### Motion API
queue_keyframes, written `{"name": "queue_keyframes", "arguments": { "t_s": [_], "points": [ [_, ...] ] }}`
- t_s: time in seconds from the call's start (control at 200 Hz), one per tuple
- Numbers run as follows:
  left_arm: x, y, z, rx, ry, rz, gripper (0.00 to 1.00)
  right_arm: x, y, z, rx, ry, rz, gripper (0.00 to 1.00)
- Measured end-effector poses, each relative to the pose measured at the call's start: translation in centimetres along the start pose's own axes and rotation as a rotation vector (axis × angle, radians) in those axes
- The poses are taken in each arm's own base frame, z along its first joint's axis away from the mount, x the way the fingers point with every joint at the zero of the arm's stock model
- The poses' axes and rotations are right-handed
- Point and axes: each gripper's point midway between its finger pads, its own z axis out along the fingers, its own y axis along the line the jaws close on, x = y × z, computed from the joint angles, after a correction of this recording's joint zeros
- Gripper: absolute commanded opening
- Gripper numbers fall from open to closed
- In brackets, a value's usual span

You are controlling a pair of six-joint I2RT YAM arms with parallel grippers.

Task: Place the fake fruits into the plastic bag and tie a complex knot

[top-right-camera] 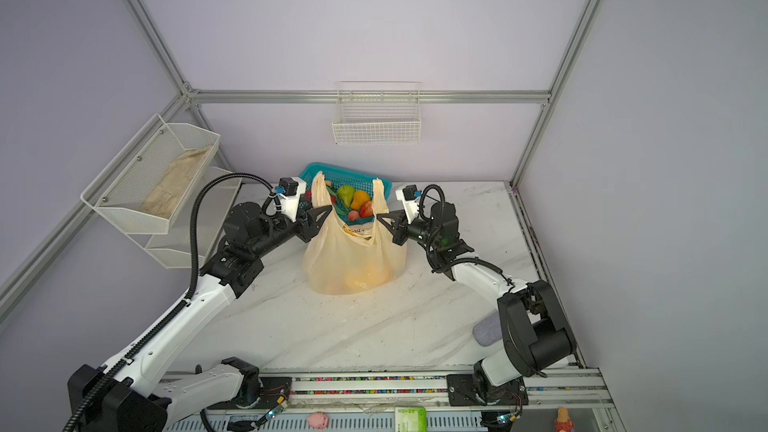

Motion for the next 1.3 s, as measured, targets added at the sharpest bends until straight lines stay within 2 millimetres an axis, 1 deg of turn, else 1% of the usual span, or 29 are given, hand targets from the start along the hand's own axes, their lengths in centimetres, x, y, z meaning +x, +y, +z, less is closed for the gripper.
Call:
{"name": "queue_keyframes", "arguments": {
  "t_s": [0.07,0.115,0.185,0.275,0.335,0.395,0.495,0.61,0.675,0.82,0.925,1.015,1.125,1.3],
  "points": [
    [0.3,-0.1,0.2,0.011,0.005,0.007,0.4,0.1,0.0,0.0,0.0,0.001,0.001,0.0],
    [0.5,-0.2,0.3,0.017,0.008,0.014,0.37,0.1,0.0,0.0,0.0,0.001,0.001,0.0],
    [0.7,-0.4,0.3,0.029,0.014,0.028,0.26,0.0,-0.1,0.0,0.002,0.001,0.002,0.0],
    [0.9,-0.8,0.3,0.052,0.022,0.055,0.08,0.0,-0.1,0.0,0.005,0.0,0.005,0.0],
    [1.3,-1.1,0.2,0.074,0.037,0.086,0.0,0.0,-0.3,0.0,0.012,-0.001,0.01,0.0],
    [2.0,-1.5,0.2,0.099,0.061,0.106,0.0,0.1,-0.5,-0.1,0.018,0.003,0.016,0.0],
    [3.7,-2.3,0.0,0.144,0.126,0.145,0.0,0.3,-1.0,-0.1,0.043,0.023,0.026,0.0],
    [6.1,-3.4,-0.1,0.206,0.241,0.221,0.0,0.2,-1.4,-0.1,0.06,0.05,0.018,0.0],
    [6.7,-4.0,0.2,0.243,0.302,0.282,0.0,0.0,-1.4,0.0,0.062,0.066,0.008,0.0],
    [7.0,-5.5,1.3,0.299,0.4,0.432,0.0,-0.2,-1.2,0.1,0.055,0.098,-0.018,0.0],
    [6.7,-6.5,2.4,0.337,0.436,0.508,0.0,0.4,-0.9,0.1,0.036,0.124,-0.025,0.0],
    [6.9,-7.2,3.1,0.371,0.463,0.553,0.0,0.8,-0.7,0.0,0.019,0.143,-0.029,0.0],
    [7.0,-7.6,4.2,0.393,0.488,0.597,0.0,1.1,-0.3,0.0,-0.002,0.159,-0.037,0.0],
    [7.0,-7.3,5.5,0.398,0.518,0.645,0.0,1.3,0.6,-0.1,-0.058,0.169,-0.066,0.0]
  ]
}}
